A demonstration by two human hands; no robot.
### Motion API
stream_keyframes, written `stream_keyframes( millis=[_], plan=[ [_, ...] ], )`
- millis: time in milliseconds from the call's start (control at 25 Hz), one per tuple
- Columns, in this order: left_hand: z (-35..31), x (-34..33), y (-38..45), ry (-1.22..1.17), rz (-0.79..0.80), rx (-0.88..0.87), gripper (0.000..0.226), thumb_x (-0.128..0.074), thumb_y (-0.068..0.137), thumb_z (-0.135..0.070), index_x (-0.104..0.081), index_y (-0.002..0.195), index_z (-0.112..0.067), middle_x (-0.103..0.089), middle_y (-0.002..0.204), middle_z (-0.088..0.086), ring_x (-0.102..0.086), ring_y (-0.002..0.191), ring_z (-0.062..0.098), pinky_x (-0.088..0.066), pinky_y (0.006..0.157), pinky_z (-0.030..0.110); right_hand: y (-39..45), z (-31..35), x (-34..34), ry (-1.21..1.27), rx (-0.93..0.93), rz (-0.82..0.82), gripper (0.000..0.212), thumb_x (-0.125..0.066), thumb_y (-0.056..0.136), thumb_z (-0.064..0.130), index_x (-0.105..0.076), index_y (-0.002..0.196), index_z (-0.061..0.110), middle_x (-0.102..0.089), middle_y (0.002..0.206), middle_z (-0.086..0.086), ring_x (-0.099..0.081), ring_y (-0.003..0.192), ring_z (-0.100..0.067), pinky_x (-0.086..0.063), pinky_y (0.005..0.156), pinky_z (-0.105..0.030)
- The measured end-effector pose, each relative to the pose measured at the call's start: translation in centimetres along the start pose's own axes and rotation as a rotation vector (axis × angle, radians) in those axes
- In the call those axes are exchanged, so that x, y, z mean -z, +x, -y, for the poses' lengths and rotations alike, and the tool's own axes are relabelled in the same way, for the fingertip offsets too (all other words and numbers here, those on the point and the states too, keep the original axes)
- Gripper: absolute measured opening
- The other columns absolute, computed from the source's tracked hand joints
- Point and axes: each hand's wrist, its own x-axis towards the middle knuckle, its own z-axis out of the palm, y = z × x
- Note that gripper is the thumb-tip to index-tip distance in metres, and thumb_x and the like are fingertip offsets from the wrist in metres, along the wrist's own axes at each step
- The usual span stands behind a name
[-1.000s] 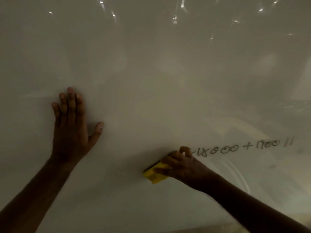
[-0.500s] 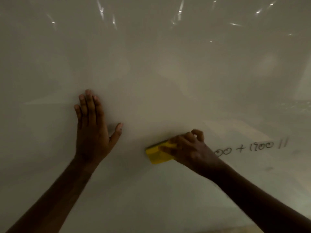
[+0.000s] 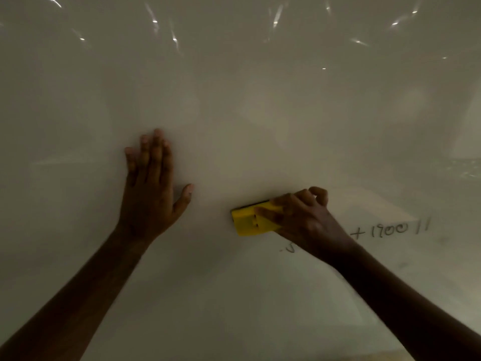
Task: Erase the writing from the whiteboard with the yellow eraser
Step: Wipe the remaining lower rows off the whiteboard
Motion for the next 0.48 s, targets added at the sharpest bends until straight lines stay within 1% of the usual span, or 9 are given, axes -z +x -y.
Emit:
stream_keyframes(
  millis=[40,120,160,240,360,480],
  plan=[
    [-1.0,-0.2,0.9,-0.010,-0.013,-0.040,0.089,-0.043,0.108,-0.050,-0.014,0.168,0.009,-0.010,0.176,0.032,-0.009,0.164,0.049,0.001,0.134,0.060,-1.5,0.3,-0.6,-0.011,0.064,0.034,0.040,-0.060,0.106,0.035,-0.058,0.146,0.039,-0.065,0.125,0.001,-0.055,0.107,-0.023,-0.040,0.089,-0.048],
    [-3.0,-0.4,2.2,-0.043,-0.038,-0.049,0.088,-0.045,0.109,-0.049,-0.015,0.167,0.010,-0.009,0.176,0.031,-0.008,0.165,0.048,-0.001,0.135,0.059,-6.0,0.4,-1.4,-0.041,0.193,0.147,0.040,-0.056,0.107,0.029,-0.055,0.146,0.039,-0.062,0.130,0.001,-0.059,0.108,-0.024,-0.040,0.090,-0.047],
    [-3.8,-0.5,2.7,-0.053,-0.048,-0.038,0.088,-0.045,0.109,-0.049,-0.015,0.167,0.010,-0.009,0.176,0.030,-0.007,0.165,0.047,0.000,0.135,0.058,-8.2,-0.2,-1.3,-0.043,0.228,0.197,0.042,-0.056,0.107,0.027,-0.054,0.147,0.040,-0.060,0.133,0.002,-0.061,0.110,-0.024,-0.038,0.090,-0.047],
    [-4.3,-0.6,3.0,-0.051,-0.057,-0.027,0.088,-0.043,0.110,-0.049,-0.013,0.168,0.009,-0.009,0.177,0.030,-0.003,0.166,0.044,0.000,0.135,0.056,-10.6,-1.7,-0.4,-0.043,0.224,0.231,0.046,-0.057,0.106,0.026,-0.051,0.149,0.041,-0.058,0.137,0.003,-0.061,0.112,-0.023,-0.036,0.090,-0.046],
    [-4.5,-0.5,3.3,-0.040,-0.054,-0.040,0.087,-0.042,0.110,-0.049,-0.013,0.168,0.009,-0.007,0.177,0.030,-0.001,0.166,0.042,0.002,0.135,0.056,-9.2,-4.0,1.7,-0.047,0.125,0.160,0.049,-0.061,0.104,0.029,-0.050,0.151,0.041,-0.063,0.131,0.003,-0.058,0.110,-0.022,-0.039,0.088,-0.049],
    [-6.1,-0.5,4.7,-0.027,-0.067,-0.043,0.086,-0.041,0.110,-0.049,-0.015,0.168,0.009,-0.010,0.177,0.030,-0.007,0.166,0.045,0.001,0.135,0.057,-4.5,-4.5,2.4,-0.032,-0.001,0.039,0.048,-0.063,0.104,0.035,-0.053,0.150,0.042,-0.064,0.129,0.001,-0.056,0.114,-0.024,-0.038,0.088,-0.048]
  ],
)
